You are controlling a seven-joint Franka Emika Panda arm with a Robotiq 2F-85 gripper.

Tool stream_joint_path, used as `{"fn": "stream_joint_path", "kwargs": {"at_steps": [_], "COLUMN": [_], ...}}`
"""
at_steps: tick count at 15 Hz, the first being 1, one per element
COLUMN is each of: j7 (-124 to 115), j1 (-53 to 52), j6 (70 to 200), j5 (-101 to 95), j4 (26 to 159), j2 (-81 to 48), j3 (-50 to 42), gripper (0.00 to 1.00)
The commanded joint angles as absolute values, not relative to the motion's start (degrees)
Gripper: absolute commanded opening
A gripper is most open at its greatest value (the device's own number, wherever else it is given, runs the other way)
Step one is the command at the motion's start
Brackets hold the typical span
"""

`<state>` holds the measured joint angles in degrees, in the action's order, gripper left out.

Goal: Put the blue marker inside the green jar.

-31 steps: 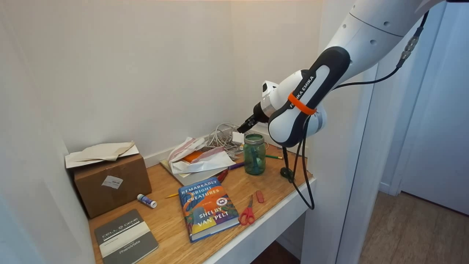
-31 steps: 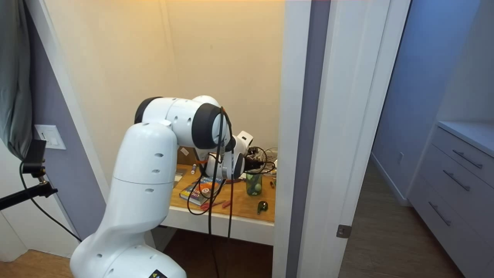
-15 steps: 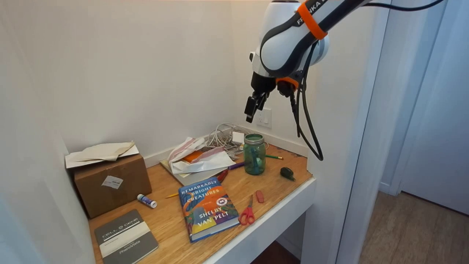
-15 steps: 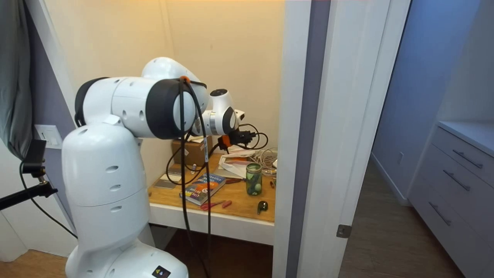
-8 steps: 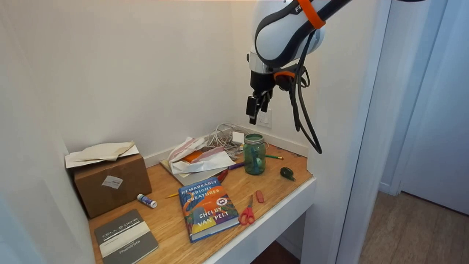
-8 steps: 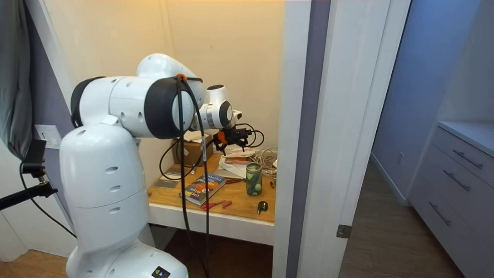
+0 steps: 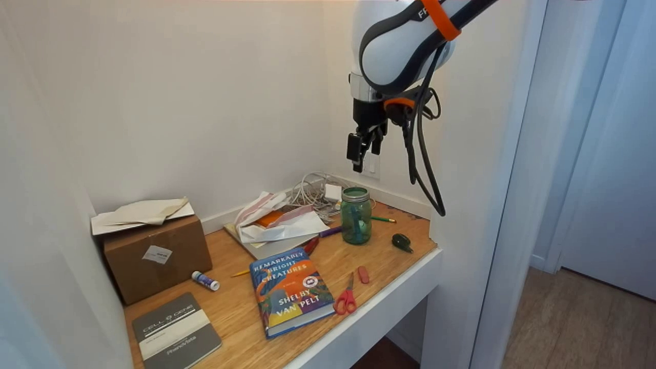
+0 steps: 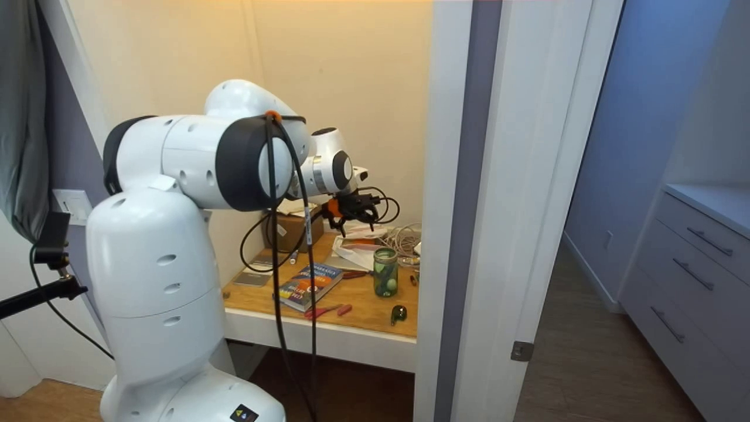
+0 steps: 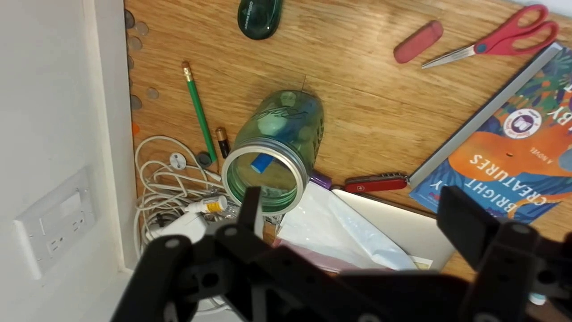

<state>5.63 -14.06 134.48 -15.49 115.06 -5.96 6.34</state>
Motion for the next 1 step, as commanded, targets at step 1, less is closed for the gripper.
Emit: {"fn": "stream_joint_path", "kwargs": {"at_steps": [1], "j7": [5.5], "j1": [-12.9], "j6": [134.3], "j5": [-15.6], "j4": [114.9], "j2": [-6.0], "j3": [7.6], "gripper": [1.00]}}
